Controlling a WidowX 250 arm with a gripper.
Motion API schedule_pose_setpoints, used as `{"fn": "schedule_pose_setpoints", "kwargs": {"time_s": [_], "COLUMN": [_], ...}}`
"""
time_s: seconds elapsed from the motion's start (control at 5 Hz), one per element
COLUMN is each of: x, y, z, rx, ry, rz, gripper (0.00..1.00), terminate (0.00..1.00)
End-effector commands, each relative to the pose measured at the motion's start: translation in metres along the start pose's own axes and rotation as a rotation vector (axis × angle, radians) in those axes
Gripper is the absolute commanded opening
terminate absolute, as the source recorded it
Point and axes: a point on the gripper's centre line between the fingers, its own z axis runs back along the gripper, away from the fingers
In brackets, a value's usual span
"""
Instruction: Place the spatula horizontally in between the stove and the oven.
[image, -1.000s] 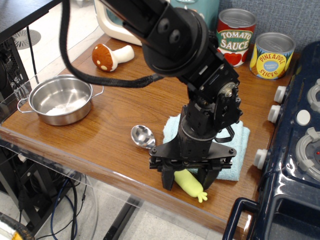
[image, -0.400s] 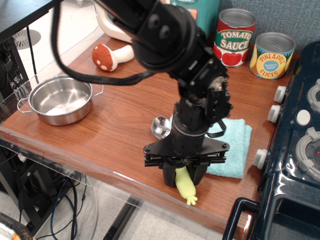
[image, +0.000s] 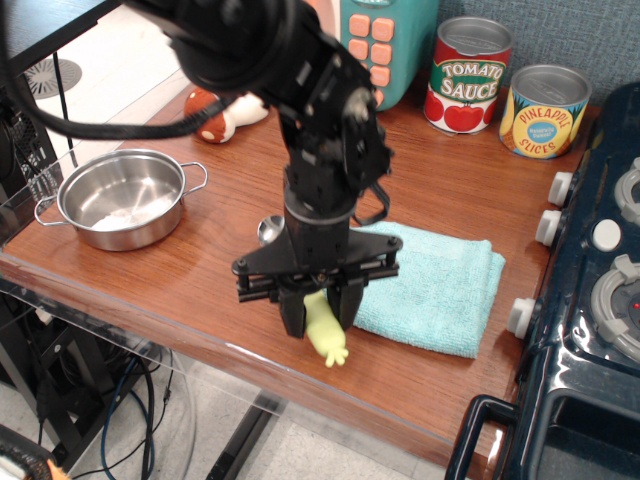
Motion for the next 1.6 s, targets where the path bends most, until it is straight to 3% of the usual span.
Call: {"fn": "schedule_pose_setpoints", "kwargs": {"time_s": [0.0,0.2,0.6,1.0,1.4], "x": [0.026,0.034,0.073,0.108,0.131], "y": [-0.003,-0.025,-0.082,-0.124,-0.147], "z": [0.049,0.058,0.051,0.027,0.007], "rx": [-0.135,-0.138,-0.168,-0.177,-0.135], "ry": [-0.049,-0.072,-0.100,-0.128,-0.150], "rz": [0.131,0.274,0.482,0.597,0.621], "gripper": [0.00,0.00,0.00,0.00,0.00], "terminate": [0.00,0.00,0.00,0.00,0.00]}}
